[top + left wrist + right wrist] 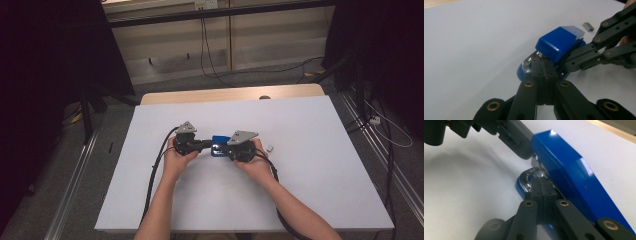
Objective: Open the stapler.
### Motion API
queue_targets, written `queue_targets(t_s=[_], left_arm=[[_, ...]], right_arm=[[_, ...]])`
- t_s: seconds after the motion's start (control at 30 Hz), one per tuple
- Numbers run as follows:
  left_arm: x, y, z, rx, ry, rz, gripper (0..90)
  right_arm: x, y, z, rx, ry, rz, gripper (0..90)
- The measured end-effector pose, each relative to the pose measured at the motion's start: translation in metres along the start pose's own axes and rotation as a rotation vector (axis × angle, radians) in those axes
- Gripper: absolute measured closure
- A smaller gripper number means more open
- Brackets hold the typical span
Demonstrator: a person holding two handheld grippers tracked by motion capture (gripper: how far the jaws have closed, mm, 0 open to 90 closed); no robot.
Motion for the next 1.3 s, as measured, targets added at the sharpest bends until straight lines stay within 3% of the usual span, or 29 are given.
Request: queue_targets(t_s=[0.2,0.27,0.33,0.43,0.57,0.7,0.87,1.0,1.03,1.1,1.3], left_arm=[[-0.006,-0.008,-0.004,0.006,0.01,-0.041,90.0],[-0.008,-0.013,-0.006,0.005,0.022,-0.07,90.0],[-0.011,-0.02,-0.01,0.018,0.021,-0.09,90.0],[-0.012,-0.023,-0.011,0.025,0.022,-0.097,90.0],[-0.012,-0.025,-0.011,0.026,0.025,-0.114,90.0],[-0.012,-0.024,-0.011,0.024,0.029,-0.109,90.0],[-0.002,-0.018,-0.007,0.032,0.005,-0.094,90.0],[0.008,-0.014,-0.006,0.035,-0.011,-0.051,90.0],[0.01,-0.012,-0.006,0.022,-0.004,-0.057,90.0],[0.01,-0.012,-0.005,0.034,-0.012,-0.047,90.0],[0.016,-0.008,-0.006,0.056,-0.052,-0.006,90.0]], right_arm=[[0.0,0.0,-0.002,0.034,0.018,-0.001,90.0],[-0.002,-0.002,-0.002,0.042,0.025,-0.022,90.0],[-0.005,-0.011,0.002,0.078,0.026,-0.085,90.0],[-0.004,-0.015,0.003,0.075,0.049,-0.095,90.0],[-0.003,-0.019,-0.003,0.127,0.081,-0.125,90.0],[-0.001,-0.017,-0.004,0.134,0.099,-0.131,90.0],[-0.004,-0.018,-0.005,0.154,0.125,-0.156,90.0],[-0.006,-0.021,-0.002,0.124,0.138,-0.154,90.0],[-0.007,-0.021,-0.003,0.12,0.147,-0.15,90.0],[-0.007,-0.021,-0.004,0.12,0.15,-0.154,90.0],[-0.013,-0.023,-0.007,0.106,0.221,-0.172,90.0]])
Point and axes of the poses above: each handheld gripper's, and its own axes: x roughly forward along the jaws, y roughly out of its underside, z roughly to its left, the point moved 9 cm from there along x, roughly forward along the jaws, and after that the axes turned 13 degrees about z, right-handed, at the moved point
